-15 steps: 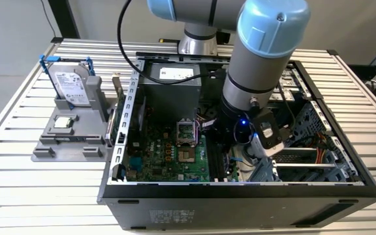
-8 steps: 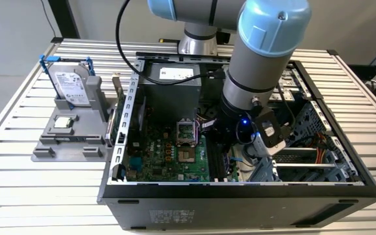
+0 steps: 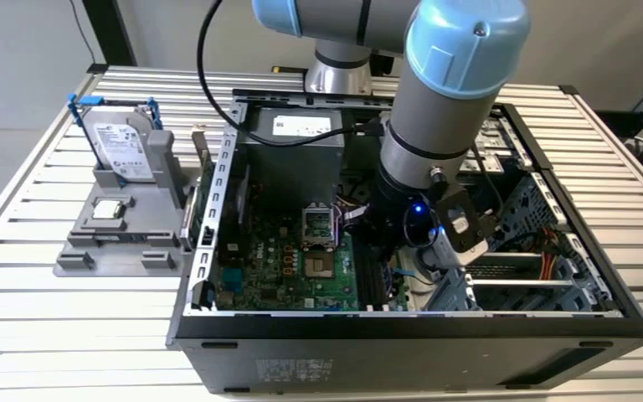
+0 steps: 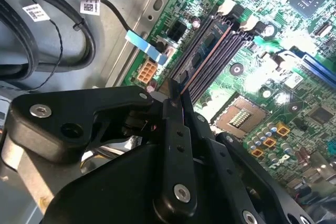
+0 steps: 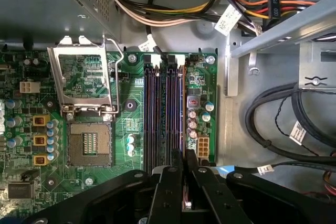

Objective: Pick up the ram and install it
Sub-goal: 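Insert the ram into the slot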

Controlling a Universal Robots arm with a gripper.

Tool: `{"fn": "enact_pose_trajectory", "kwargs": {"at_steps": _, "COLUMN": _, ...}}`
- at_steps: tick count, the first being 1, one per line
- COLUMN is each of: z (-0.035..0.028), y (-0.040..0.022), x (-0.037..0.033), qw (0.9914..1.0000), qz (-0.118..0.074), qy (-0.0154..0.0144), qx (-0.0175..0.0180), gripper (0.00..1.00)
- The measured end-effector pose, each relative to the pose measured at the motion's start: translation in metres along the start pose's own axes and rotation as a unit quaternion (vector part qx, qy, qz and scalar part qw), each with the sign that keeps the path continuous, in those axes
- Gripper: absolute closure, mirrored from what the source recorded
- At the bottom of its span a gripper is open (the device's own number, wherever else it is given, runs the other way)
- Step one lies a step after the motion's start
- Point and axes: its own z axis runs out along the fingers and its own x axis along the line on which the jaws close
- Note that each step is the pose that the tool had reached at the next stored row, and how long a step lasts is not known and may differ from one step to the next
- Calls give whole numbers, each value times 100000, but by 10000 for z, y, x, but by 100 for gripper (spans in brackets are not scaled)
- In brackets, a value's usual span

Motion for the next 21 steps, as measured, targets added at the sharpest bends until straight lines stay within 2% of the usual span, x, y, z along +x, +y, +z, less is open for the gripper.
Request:
{"fn": "enact_pose_trajectory", "kwargs": {"at_steps": 3, "z": 23, "y": 0, "x": 1, "qw": 100000, "qz": 2, "qy": -3, "qx": 32, "gripper": 100}}
{"fn": "enact_pose_trajectory", "kwargs": {"at_steps": 21, "z": 58, "y": -1, "x": -10, "qw": 100000, "qz": 12, "qy": 16, "qx": 56, "gripper": 100}}
